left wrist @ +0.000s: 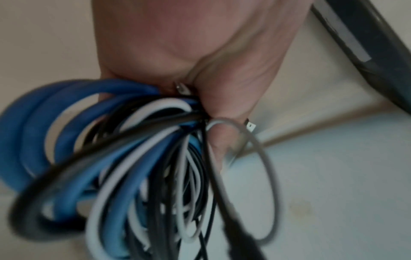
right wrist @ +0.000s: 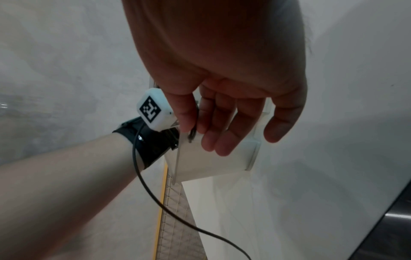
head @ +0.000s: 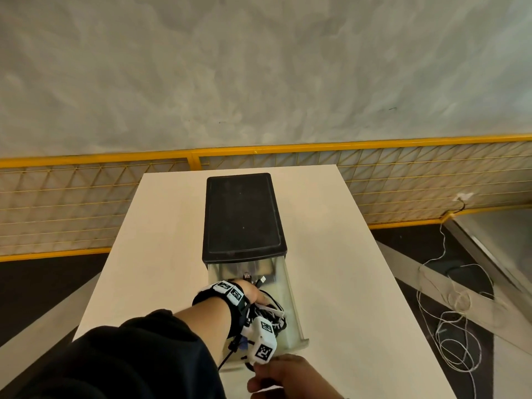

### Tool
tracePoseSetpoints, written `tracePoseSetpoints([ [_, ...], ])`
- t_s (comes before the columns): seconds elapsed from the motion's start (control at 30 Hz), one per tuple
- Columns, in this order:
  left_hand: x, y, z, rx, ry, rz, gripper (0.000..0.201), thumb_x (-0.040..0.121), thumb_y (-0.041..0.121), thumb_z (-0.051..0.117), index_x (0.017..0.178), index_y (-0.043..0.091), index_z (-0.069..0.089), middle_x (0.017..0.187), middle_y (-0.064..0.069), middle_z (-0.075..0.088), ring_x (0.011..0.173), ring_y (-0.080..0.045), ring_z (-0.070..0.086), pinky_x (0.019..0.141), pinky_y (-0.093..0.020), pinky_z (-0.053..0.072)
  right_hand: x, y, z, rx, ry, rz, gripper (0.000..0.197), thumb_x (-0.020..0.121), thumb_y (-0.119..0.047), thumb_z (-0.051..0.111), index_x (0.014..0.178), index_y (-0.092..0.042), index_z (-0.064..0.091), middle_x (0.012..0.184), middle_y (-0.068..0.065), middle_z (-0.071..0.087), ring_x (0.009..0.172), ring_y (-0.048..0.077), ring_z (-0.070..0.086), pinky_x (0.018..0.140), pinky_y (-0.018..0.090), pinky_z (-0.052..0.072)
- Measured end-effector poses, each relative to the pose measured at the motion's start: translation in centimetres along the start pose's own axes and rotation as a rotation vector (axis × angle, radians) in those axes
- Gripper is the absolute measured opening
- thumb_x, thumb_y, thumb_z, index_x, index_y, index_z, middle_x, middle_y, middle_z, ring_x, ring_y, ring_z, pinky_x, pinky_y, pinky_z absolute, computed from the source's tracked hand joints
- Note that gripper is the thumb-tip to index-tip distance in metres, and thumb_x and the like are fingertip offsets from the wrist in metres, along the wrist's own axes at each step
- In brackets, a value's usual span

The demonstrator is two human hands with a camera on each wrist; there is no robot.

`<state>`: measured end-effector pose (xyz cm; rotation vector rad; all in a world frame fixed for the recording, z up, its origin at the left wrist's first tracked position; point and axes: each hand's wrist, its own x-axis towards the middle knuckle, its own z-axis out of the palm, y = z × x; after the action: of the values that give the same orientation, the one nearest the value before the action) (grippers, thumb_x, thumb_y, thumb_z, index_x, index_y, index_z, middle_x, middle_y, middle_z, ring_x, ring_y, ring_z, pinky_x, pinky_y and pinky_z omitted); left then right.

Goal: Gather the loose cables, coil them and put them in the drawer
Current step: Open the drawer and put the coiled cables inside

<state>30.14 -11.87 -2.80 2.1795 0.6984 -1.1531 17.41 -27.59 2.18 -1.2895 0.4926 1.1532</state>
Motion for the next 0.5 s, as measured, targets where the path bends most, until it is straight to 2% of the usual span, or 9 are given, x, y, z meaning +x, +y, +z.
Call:
tracePoseSetpoints([
  [0.03,-0.7,0.2,-0.3,0.090,0.016,0.004,0.063,0.076,0.056,0.074,0.119,0.012,0.065,0.113,-0.005,0.068,0.102,-0.025,0.064,0.092,-0.032,0.049,0.0,0.0,0.0,-0.011,-0.003,0.002,0.015,0.079,-0.009,0.077,0.092,-0.002,0.079,0.096,0.027,0.074,0.083,0.036,0.069,0.090,0.047,0.057],
  [0.07,-1.2,0.3,-0.5,0.123,0.041,0.002,0.071,0.074,0.062,0.072,0.124,0.012,0.062,0.117,-0.006,0.065,0.105,-0.025,0.062,0.091,-0.032,0.047,0.0,-0.1,0.0,-0.022,-0.006,0.008,0.016,0.078,-0.009,0.077,0.092,-0.002,0.079,0.096,0.026,0.074,0.083,0.036,0.069,0.089,0.046,0.057],
  [0.13,-1.7,0.3,-1.0,0.235,0.110,0.019,0.085,0.074,0.068,0.067,0.136,0.012,0.053,0.134,-0.008,0.059,0.119,-0.027,0.058,0.099,-0.034,0.044,0.1,-0.1,0.0,-0.033,-0.010,0.014,0.018,0.076,-0.009,0.079,0.092,-0.001,0.079,0.097,0.026,0.074,0.084,0.036,0.070,0.088,0.046,0.058],
  [0.2,-2.5,0.6,-1.3,0.313,0.119,0.029,0.089,0.077,0.070,0.063,0.143,0.013,0.046,0.144,-0.008,0.052,0.130,-0.028,0.052,0.108,-0.038,0.041,0.2,-0.1,0.1,-0.034,-0.002,0.015,0.018,0.075,-0.007,0.079,0.091,0.000,0.078,0.096,0.027,0.074,0.083,0.037,0.071,0.086,0.047,0.058],
  [0.3,-3.1,0.6,-1.7,0.319,0.097,0.041,0.101,0.069,0.077,0.064,0.147,0.017,0.041,0.150,-0.007,0.047,0.133,-0.030,0.049,0.108,-0.040,0.041,0.5,0.0,0.3,-0.038,0.019,0.014,0.017,0.080,-0.006,0.075,0.095,0.002,0.075,0.090,0.027,0.074,0.076,0.036,0.072,0.075,0.041,0.060],
  [0.33,-3.4,0.5,-1.8,0.326,0.098,0.063,0.101,0.068,0.078,0.062,0.146,0.017,0.043,0.150,-0.006,0.048,0.131,-0.030,0.051,0.106,-0.038,0.042,0.5,0.0,0.4,-0.037,0.025,0.011,0.016,0.081,-0.006,0.074,0.095,0.002,0.075,0.088,0.026,0.074,0.074,0.035,0.071,0.073,0.041,0.060],
  [0.4,-4.8,0.5,-2.1,0.374,0.077,0.090,0.086,0.080,0.072,0.055,0.142,0.013,0.048,0.147,-0.008,0.051,0.129,-0.029,0.052,0.106,-0.036,0.042,0.3,0.0,0.3,-0.023,0.023,0.004,0.015,0.080,-0.005,0.075,0.094,0.001,0.076,0.090,0.027,0.074,0.078,0.037,0.071,0.081,0.045,0.060],
  [0.43,-5.4,0.6,-2.2,0.372,0.065,0.115,0.076,0.088,0.065,0.051,0.140,0.010,0.050,0.146,-0.009,0.052,0.129,-0.030,0.052,0.106,-0.036,0.042,0.2,0.0,0.4,-0.020,0.015,0.002,0.014,0.080,-0.005,0.074,0.092,0.001,0.077,0.092,0.028,0.074,0.081,0.038,0.070,0.085,0.047,0.059],
  [0.5,-7.1,0.6,-2.5,0.377,0.071,0.175,0.060,0.097,0.049,0.049,0.135,0.003,0.054,0.141,-0.013,0.056,0.127,-0.030,0.054,0.100,-0.034,0.043,-0.1,-0.1,0.4,-0.023,0.000,-0.001,0.013,0.083,-0.005,0.072,0.094,0.002,0.076,0.092,0.029,0.074,0.082,0.038,0.069,0.086,0.047,0.058],
])
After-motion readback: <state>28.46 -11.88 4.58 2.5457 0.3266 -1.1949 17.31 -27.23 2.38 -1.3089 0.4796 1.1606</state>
